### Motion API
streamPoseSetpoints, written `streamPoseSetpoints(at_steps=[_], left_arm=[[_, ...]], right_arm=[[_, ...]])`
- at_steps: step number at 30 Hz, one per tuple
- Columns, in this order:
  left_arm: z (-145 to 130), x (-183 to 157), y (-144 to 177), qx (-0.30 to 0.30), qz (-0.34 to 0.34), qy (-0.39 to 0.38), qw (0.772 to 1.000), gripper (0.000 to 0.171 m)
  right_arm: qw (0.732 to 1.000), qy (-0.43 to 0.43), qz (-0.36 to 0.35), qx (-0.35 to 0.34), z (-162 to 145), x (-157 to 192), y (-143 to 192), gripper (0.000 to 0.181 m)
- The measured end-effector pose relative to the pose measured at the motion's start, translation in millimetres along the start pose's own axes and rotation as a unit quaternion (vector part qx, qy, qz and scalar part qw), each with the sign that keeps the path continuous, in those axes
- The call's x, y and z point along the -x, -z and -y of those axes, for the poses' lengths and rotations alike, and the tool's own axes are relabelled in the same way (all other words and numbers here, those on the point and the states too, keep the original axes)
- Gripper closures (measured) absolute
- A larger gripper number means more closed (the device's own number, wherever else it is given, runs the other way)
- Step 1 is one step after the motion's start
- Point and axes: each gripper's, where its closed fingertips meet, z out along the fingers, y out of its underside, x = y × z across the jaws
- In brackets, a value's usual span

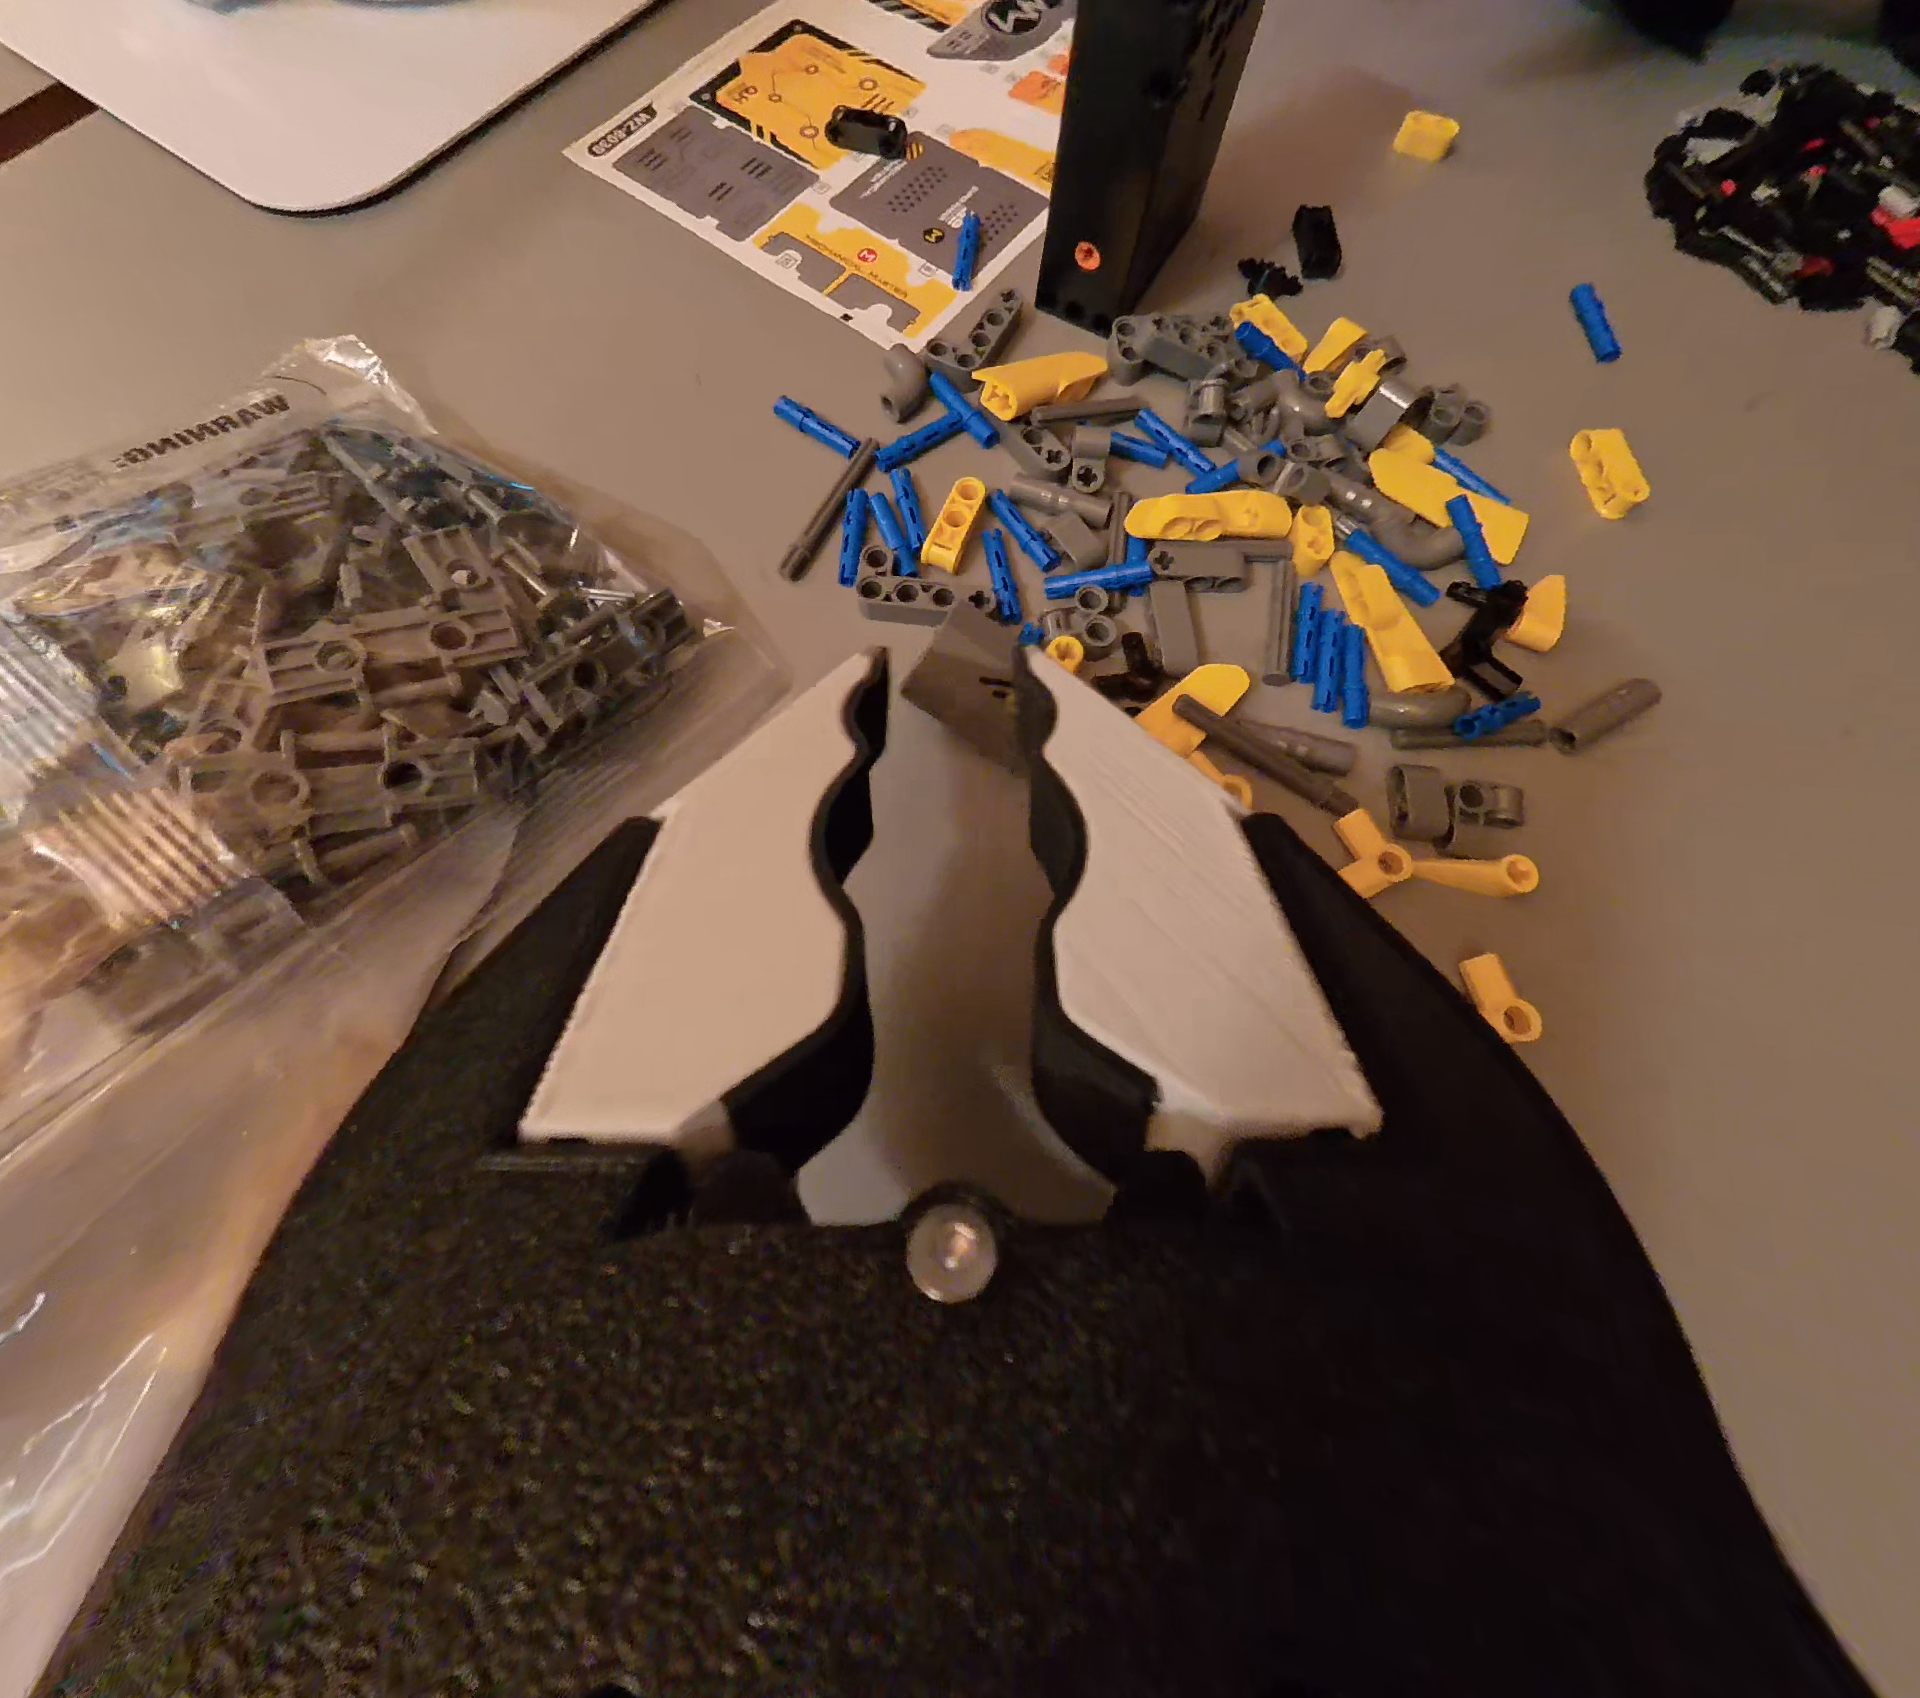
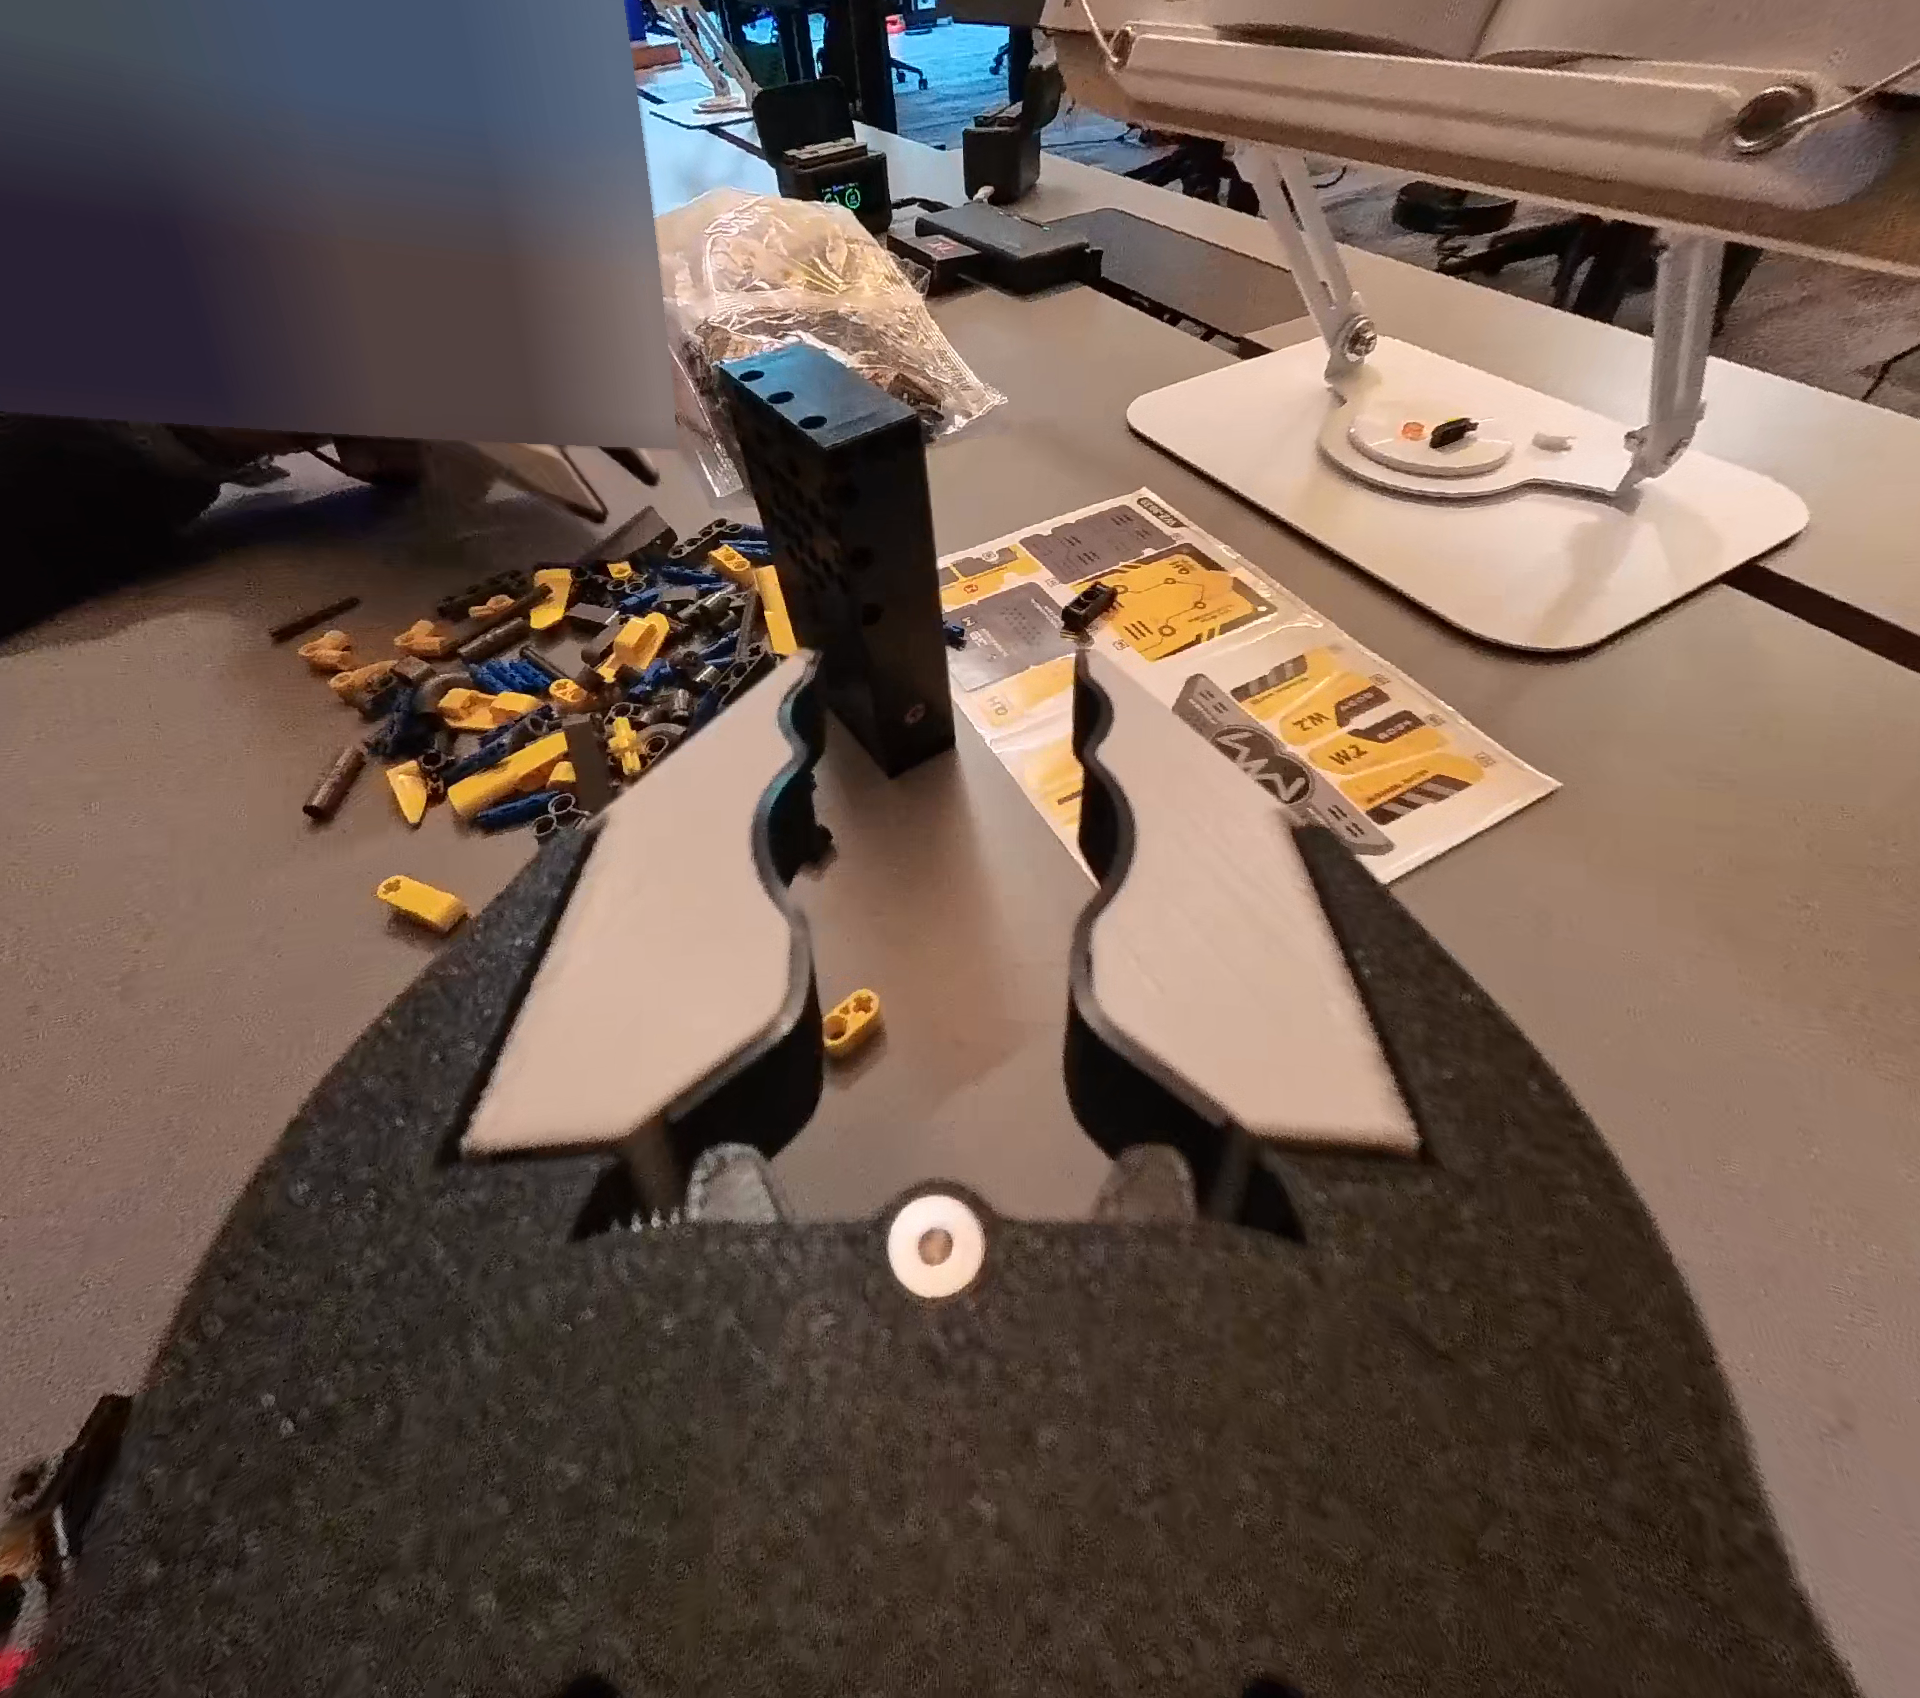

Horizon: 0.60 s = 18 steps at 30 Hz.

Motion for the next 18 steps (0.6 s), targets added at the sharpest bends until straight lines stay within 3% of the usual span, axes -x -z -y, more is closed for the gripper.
streamPoseSetpoints(at_steps=[7, 14, 18], left_arm=[[-7.7, -6.8, -7.5, 0.033, 0.011, -0.044, 0.998, 0.126], [-10.3, -6.1, -9.3, 0.043, 0.013, -0.044, 0.998, 0.128], [-9.1, -7.7, -8.2, 0.038, 0.008, -0.045, 0.998, 0.141]], right_arm=[[1.0, 0.001, 0.003, 0.008, -1.9, 0.6, -2.7, 0.135], [1.0, -0.003, 0.008, 0.01, -2.9, 1.0, -3.4, 0.135], [1.0, 0.0, 0.01, 0.013, -3.6, 2.2, -3.9, 0.135]])
